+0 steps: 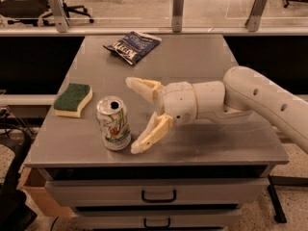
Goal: Move 7up can near blue chip bag
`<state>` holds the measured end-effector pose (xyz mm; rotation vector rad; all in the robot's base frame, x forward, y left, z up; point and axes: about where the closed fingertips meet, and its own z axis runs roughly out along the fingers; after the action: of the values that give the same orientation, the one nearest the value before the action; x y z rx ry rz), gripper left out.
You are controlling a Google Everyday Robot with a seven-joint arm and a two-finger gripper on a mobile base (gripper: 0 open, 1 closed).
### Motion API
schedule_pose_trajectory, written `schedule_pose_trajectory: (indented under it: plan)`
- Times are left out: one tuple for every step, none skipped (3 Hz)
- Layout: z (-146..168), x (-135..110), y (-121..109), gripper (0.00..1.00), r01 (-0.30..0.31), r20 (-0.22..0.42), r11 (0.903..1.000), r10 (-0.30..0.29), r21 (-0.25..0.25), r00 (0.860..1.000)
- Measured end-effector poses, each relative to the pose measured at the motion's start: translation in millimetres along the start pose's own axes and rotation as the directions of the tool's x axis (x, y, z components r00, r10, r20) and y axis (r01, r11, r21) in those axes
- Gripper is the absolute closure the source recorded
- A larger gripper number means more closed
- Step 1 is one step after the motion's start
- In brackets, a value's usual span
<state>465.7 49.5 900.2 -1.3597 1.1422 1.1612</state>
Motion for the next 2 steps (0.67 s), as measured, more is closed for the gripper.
schedule_pose_trajectory:
  plan:
    - [18.6, -10.7, 14.9, 0.0, 0.021, -0.047, 0.9998, -0.021, -0.005, 0.999]
    - [37.1, -9.0, 27.0, 0.17, 0.01, -0.08, 0.9995, -0.012, -0.028, 0.997]
